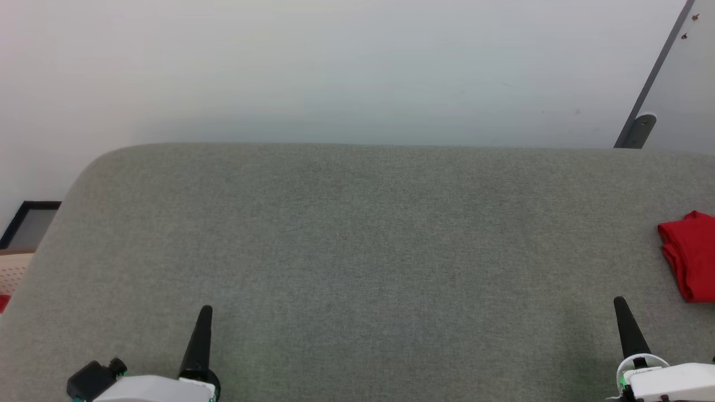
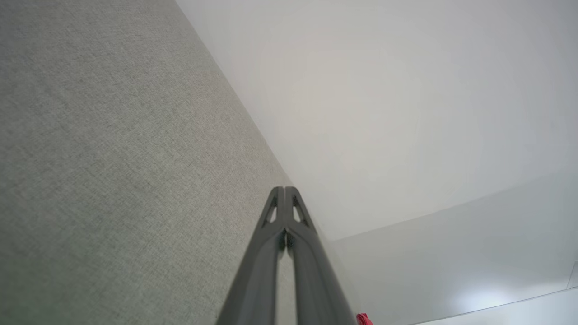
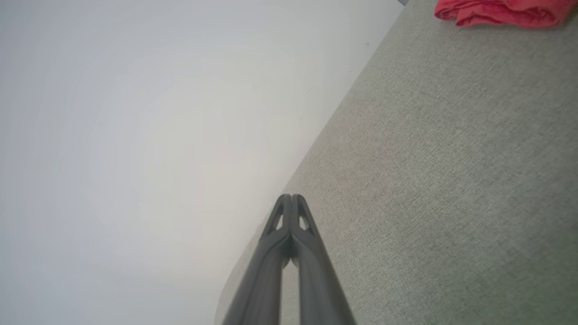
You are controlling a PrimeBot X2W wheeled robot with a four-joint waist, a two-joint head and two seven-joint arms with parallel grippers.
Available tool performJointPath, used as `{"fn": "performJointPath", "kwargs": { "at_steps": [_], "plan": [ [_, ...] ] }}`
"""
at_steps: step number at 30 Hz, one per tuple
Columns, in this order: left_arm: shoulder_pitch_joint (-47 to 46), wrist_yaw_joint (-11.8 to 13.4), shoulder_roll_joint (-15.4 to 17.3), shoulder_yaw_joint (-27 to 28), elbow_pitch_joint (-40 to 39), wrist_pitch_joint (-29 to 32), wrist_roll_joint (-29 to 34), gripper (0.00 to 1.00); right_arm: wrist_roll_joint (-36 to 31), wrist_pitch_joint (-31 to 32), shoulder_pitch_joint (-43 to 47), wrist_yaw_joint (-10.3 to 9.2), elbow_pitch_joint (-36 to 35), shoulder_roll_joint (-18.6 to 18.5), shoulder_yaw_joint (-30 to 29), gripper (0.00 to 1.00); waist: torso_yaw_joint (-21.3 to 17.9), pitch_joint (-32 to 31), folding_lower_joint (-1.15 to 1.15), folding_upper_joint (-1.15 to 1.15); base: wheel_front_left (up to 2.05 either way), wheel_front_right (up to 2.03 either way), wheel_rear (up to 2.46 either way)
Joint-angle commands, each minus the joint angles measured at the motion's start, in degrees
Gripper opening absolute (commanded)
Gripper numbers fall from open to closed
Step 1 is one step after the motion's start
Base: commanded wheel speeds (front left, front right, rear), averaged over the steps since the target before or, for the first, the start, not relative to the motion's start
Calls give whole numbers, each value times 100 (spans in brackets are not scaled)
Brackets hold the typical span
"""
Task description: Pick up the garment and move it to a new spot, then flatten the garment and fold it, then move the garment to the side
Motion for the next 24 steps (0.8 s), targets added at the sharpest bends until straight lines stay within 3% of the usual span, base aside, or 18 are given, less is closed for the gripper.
{"fn": "performJointPath", "kwargs": {
  "at_steps": [1, 24],
  "plan": [
    [-129, -10, 0, 40, -23, 37, -166, 0, 156, 42, -116, -4, -30, 9, -32, 0, -8, 4, 0, 0, 0, 0, 0],
    [-364, -14, -88, 198, 123, 363, -1263, 0, 1263, 360, -302, -5, 44, 81, -76, 0, -99, 52, 0, 0, 0, 0, 0]
  ]
}}
